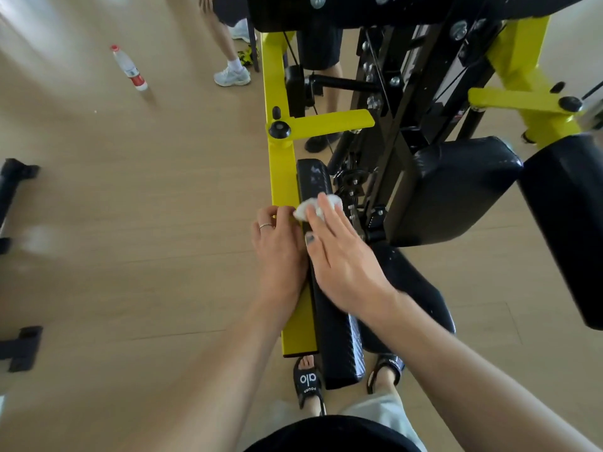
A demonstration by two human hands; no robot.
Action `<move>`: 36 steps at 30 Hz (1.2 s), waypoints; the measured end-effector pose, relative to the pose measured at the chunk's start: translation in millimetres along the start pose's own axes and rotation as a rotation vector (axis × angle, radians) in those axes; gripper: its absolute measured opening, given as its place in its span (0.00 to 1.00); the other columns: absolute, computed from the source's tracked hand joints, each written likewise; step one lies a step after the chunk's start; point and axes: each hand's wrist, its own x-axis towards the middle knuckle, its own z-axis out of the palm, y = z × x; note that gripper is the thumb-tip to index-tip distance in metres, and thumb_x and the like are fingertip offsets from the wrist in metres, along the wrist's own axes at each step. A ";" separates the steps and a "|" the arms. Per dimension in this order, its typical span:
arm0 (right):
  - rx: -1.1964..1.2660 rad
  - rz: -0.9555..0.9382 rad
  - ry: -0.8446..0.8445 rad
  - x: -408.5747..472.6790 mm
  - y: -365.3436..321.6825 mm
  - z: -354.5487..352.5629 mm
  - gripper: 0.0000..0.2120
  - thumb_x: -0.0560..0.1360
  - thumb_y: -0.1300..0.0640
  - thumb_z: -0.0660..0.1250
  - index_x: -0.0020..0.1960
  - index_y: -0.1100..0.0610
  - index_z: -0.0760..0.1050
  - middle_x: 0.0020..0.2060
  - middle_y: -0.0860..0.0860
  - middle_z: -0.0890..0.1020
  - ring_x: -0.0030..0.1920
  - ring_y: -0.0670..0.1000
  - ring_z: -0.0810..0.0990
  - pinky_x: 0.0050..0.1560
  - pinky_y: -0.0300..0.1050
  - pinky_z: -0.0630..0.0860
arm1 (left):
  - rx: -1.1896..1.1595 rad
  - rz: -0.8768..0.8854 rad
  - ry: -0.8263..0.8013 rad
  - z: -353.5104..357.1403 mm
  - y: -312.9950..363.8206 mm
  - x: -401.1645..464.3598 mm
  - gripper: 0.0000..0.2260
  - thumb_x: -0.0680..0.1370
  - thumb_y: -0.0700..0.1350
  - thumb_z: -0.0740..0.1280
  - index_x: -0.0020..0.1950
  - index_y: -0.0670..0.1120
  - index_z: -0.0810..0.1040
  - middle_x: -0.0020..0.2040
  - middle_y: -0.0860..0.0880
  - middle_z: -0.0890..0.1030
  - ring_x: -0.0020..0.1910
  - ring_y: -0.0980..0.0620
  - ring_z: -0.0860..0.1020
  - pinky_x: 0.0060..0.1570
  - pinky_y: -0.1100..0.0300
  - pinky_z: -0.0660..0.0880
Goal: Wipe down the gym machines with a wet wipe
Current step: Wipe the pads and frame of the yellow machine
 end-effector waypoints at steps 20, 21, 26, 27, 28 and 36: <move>-0.047 0.064 0.016 85.0 18.2 8.0 0.27 0.84 0.50 0.45 0.80 0.59 0.61 0.81 0.56 0.59 0.81 0.56 0.56 0.78 0.54 0.61 | 0.009 -0.069 -0.054 -5.0 7.5 2.2 0.06 0.82 0.42 0.60 0.56 0.49 0.75 0.62 0.47 0.71 0.57 0.44 0.68 0.52 0.48 0.72; -0.024 0.051 0.039 61.8 12.6 7.5 0.26 0.85 0.52 0.49 0.80 0.60 0.61 0.81 0.57 0.59 0.81 0.56 0.55 0.80 0.51 0.58 | 0.007 -0.059 -0.043 -4.6 6.2 1.1 0.05 0.82 0.42 0.61 0.55 0.49 0.74 0.61 0.46 0.72 0.55 0.44 0.68 0.52 0.46 0.73; 0.020 0.024 0.025 -42.2 -8.4 6.1 0.28 0.84 0.47 0.47 0.81 0.55 0.60 0.82 0.49 0.55 0.82 0.44 0.46 0.73 0.27 0.44 | 0.077 -0.030 -0.073 -1.8 -0.9 -0.2 0.09 0.80 0.49 0.67 0.58 0.51 0.71 0.62 0.46 0.70 0.55 0.46 0.68 0.48 0.50 0.73; 0.000 0.019 0.023 -40.5 -5.6 7.2 0.28 0.84 0.47 0.47 0.81 0.55 0.61 0.82 0.48 0.55 0.82 0.45 0.47 0.73 0.27 0.44 | 0.083 -0.028 -0.070 -1.9 -1.0 -0.5 0.10 0.80 0.49 0.67 0.58 0.51 0.70 0.62 0.47 0.70 0.55 0.47 0.68 0.48 0.49 0.74; -0.012 0.015 0.032 -29.9 -3.1 7.9 0.28 0.84 0.47 0.47 0.81 0.55 0.62 0.82 0.49 0.56 0.82 0.48 0.49 0.74 0.28 0.46 | 0.078 -0.012 -0.058 -2.1 0.0 -1.0 0.09 0.80 0.49 0.67 0.57 0.51 0.70 0.61 0.47 0.70 0.55 0.47 0.68 0.48 0.48 0.74; 0.178 0.128 0.026 29.9 5.0 1.9 0.23 0.87 0.51 0.49 0.82 0.47 0.58 0.83 0.42 0.50 0.82 0.44 0.48 0.79 0.42 0.57 | 0.027 -0.044 -0.028 -2.8 5.3 1.5 0.04 0.81 0.41 0.61 0.54 0.48 0.74 0.59 0.46 0.73 0.52 0.46 0.68 0.51 0.44 0.73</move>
